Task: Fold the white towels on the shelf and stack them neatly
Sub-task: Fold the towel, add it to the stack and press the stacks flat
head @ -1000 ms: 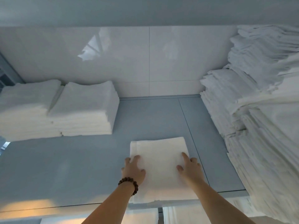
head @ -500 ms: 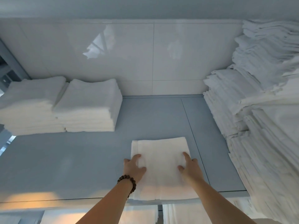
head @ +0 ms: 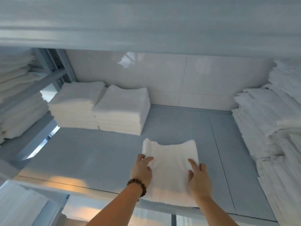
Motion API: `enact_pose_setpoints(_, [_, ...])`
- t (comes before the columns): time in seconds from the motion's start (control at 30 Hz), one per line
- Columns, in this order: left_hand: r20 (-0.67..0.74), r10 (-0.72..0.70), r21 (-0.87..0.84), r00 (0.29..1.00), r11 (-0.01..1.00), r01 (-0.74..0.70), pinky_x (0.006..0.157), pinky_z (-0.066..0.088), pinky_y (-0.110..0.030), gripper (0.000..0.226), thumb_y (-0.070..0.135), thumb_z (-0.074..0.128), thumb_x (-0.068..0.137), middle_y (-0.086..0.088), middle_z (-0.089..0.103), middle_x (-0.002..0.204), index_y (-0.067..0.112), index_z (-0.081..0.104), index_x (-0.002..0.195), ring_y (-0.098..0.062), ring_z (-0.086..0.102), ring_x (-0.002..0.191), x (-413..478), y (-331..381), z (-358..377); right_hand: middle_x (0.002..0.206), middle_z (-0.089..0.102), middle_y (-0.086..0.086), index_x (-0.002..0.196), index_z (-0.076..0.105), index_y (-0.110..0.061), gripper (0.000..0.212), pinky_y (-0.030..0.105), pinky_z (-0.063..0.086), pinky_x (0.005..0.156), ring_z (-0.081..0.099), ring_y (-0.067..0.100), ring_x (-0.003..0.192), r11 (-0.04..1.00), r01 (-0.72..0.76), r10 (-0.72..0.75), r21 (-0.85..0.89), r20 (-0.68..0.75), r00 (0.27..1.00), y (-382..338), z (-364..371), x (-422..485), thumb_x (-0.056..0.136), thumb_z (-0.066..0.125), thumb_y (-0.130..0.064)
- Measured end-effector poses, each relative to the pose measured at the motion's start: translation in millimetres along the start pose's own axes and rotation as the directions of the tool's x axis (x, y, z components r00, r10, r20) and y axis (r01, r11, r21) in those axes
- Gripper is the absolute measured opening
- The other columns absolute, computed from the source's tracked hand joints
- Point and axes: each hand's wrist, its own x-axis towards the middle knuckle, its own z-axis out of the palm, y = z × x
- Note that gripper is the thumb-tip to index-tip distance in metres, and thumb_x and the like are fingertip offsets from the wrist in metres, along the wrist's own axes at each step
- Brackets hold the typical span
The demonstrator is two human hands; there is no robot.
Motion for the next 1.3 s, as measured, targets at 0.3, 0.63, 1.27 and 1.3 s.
enact_pose_setpoints(0.3, [-0.178, 0.047, 0.032, 0.983, 0.999, -0.042, 0.086, 0.043, -0.013, 0.043, 0.007, 0.044, 0.093, 0.008, 0.028, 0.144, 0.029, 0.053, 0.129, -0.013, 0.059, 0.096, 8, -40, -85, 0.116, 0.042, 0.011, 0.124, 0.058, -0.021, 0.037, 0.039, 0.051, 0.073, 0.058, 0.034, 0.078, 0.980, 0.175, -0.161, 0.099, -0.131, 0.978, -89, 29, -1, 0.090, 0.052, -0.009])
enact_pose_setpoints(0.63, [-0.215, 0.201, 0.028, 0.956, 0.980, -0.199, 0.086, 0.034, -0.008, 0.045, 0.005, 0.042, 0.093, 0.005, 0.027, 0.142, 0.024, 0.052, 0.132, -0.011, 0.054, 0.103, 61, -123, -205, 0.118, 0.046, 0.014, 0.124, 0.059, -0.016, 0.037, 0.040, 0.050, 0.076, 0.060, 0.038, 0.082, 0.962, 0.246, -0.214, 0.119, -0.234, 0.948, -229, 76, -1, 0.089, 0.054, -0.006])
enact_pose_setpoints(1.27, [-0.263, 0.395, 0.000, 0.880, 0.912, -0.409, 0.090, 0.024, 0.001, 0.042, 0.004, 0.047, 0.093, -0.001, 0.037, 0.141, 0.016, 0.053, 0.132, -0.016, 0.048, 0.116, 242, -68, -299, 0.124, 0.042, 0.011, 0.128, 0.054, -0.027, 0.037, 0.040, 0.049, 0.085, 0.060, 0.036, 0.094, 0.960, 0.267, -0.281, -0.088, -0.342, 0.897, -344, 38, 168, 0.093, 0.049, -0.017])
enact_pose_setpoints(1.3, [-0.256, 0.385, 0.014, 0.887, 0.918, -0.395, 0.096, 0.025, -0.006, 0.042, 0.005, 0.047, 0.093, -0.001, 0.036, 0.143, 0.018, 0.053, 0.133, -0.017, 0.047, 0.120, 253, -63, -297, 0.125, 0.043, 0.011, 0.128, 0.054, -0.026, 0.036, 0.040, 0.049, 0.087, 0.060, 0.036, 0.095, 0.959, 0.266, -0.284, -0.100, -0.334, 0.899, -346, 37, 180, 0.093, 0.048, -0.017])
